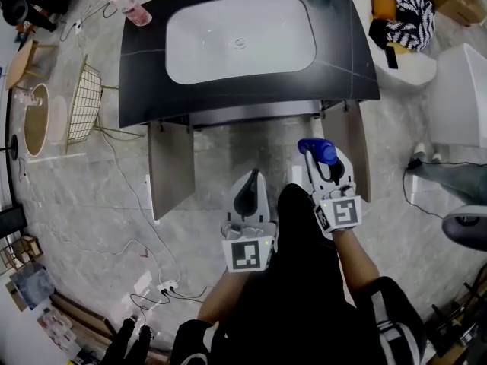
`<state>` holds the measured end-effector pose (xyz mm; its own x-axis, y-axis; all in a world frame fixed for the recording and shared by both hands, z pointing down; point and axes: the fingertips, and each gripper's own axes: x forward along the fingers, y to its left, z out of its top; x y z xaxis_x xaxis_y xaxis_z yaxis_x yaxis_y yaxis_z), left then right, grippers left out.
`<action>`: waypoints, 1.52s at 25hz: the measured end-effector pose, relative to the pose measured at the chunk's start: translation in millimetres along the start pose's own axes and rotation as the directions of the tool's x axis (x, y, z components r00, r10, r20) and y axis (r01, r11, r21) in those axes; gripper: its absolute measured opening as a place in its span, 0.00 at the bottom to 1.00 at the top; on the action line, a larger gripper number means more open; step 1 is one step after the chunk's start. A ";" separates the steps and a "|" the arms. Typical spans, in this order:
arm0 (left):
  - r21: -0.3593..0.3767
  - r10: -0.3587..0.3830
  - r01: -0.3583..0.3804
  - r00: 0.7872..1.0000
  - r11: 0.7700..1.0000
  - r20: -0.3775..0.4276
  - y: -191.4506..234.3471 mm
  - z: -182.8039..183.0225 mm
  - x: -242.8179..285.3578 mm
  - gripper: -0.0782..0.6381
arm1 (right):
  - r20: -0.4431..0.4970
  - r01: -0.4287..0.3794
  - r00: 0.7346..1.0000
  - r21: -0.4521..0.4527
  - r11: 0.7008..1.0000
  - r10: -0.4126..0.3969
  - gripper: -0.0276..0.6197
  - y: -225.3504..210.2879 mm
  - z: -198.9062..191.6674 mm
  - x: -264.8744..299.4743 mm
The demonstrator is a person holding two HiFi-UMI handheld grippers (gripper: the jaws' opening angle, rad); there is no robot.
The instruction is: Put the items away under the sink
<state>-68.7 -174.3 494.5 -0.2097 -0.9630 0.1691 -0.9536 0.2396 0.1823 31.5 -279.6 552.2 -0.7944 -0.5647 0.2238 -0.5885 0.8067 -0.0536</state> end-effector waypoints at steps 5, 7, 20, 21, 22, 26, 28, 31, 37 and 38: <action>-0.015 -0.057 0.057 0.998 0.998 -0.023 11.8 -77.7 32.6 0.13 | 0.002 0.003 1.000 -0.012 1.000 -0.003 0.27 -13.7 -71.7 32.1; -0.033 -0.073 0.072 0.997 0.997 -0.024 15.0 -110.2 42.8 0.13 | 0.010 0.002 1.000 -0.022 1.000 -0.002 0.27 -19.0 -100.8 44.3; 0.006 -0.057 0.057 0.995 0.998 0.079 44.3 -257.2 67.6 0.13 | 0.047 0.042 0.998 -0.057 0.998 -0.039 0.27 -60.5 -265.6 111.4; 0.011 -0.056 0.055 0.995 0.998 0.081 44.8 -260.2 67.7 0.13 | 0.046 0.043 0.998 -0.058 0.997 -0.040 0.27 -62.8 -270.3 113.4; 0.015 -0.056 0.055 0.995 0.998 0.082 44.4 -261.7 68.0 0.13 | 0.043 0.045 0.998 -0.061 0.997 -0.042 0.27 -65.4 -273.9 115.6; 0.016 -0.070 0.069 0.993 0.997 0.099 39.3 -259.6 69.4 0.13 | 0.032 0.050 0.998 -0.079 0.996 -0.047 0.27 -74.3 -285.0 127.6; 0.018 -0.077 0.075 0.991 0.997 0.114 37.5 -259.5 70.9 0.13 | 0.032 0.056 0.998 -0.089 0.994 -0.053 0.27 -78.7 -293.4 135.9; 0.036 -0.076 0.072 0.989 0.997 0.127 37.9 -263.0 78.7 0.13 | 0.032 0.067 0.997 -0.093 0.993 -0.064 0.27 -88.3 -307.9 152.2; 0.045 -0.074 0.069 0.988 0.997 0.136 36.1 -264.3 86.1 0.13 | 0.020 0.078 0.997 -0.096 0.992 -0.077 0.27 -110.3 -337.9 182.3; 0.049 -0.077 0.071 0.988 0.996 0.135 36.1 -264.5 87.3 0.13 | 0.017 0.081 0.997 -0.096 0.992 -0.080 0.27 -114.2 -342.4 186.9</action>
<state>-64.3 -217.2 772.1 -0.1632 -0.9864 0.0219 -0.9754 0.1646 0.1465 1.7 -417.6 933.4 -0.7472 -0.6303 0.2105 -0.6341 0.7711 0.0580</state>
